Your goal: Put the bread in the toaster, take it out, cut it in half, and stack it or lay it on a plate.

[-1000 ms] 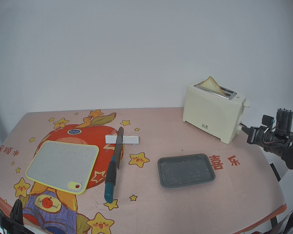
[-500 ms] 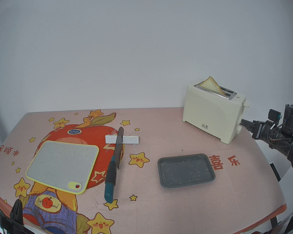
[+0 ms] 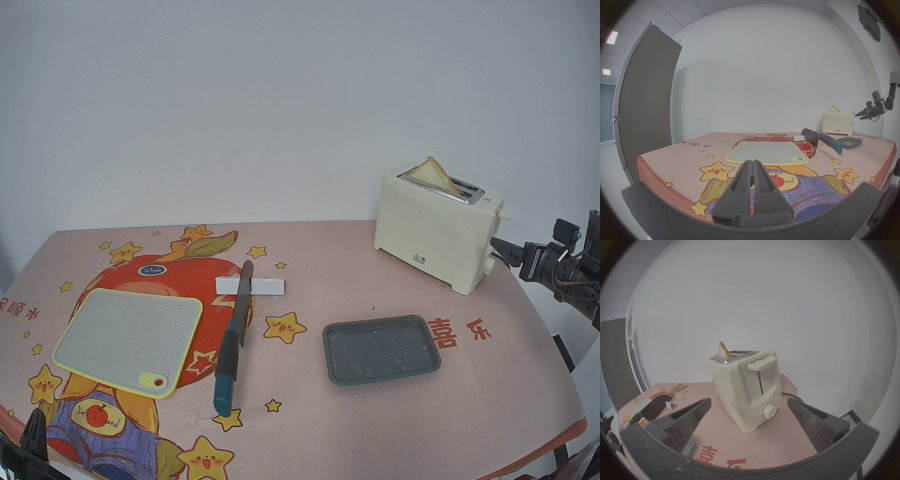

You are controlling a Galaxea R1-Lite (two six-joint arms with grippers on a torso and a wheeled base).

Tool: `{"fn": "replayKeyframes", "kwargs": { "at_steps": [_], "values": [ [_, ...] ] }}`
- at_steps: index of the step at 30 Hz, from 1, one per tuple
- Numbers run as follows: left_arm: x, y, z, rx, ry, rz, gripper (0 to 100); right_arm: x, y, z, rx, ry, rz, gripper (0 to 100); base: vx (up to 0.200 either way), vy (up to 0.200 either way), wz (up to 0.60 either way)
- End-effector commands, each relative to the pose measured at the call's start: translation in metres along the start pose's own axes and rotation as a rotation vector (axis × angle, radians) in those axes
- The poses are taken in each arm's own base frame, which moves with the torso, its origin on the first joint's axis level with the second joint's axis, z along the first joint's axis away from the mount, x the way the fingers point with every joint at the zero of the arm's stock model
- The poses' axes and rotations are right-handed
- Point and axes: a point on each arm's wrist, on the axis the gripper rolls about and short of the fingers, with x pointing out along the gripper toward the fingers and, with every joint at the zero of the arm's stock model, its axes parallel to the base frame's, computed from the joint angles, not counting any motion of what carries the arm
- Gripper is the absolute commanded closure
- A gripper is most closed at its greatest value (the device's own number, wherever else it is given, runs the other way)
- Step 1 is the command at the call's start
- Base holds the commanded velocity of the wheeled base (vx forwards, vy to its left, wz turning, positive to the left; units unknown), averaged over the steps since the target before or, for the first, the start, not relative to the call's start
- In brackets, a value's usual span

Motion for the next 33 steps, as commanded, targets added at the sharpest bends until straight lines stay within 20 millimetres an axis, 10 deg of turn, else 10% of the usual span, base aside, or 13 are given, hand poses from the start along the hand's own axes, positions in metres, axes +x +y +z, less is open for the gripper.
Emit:
{"fn": "replayKeyframes", "kwargs": {
  "at_steps": [1, 33],
  "values": [
    [0.001, 0.000, -0.005, 0.000, 0.016, 0.001, 100, -0.005, -0.001, 0.010, 0.001, -0.052, -0.043, 0, 0.000, 0.000, 0.00],
    [0.001, 0.000, -0.005, 0.000, 0.016, -0.001, 100, -0.007, 0.001, 0.076, -0.163, 0.005, 0.204, 0, 0.000, 0.000, 0.00]
  ]
}}
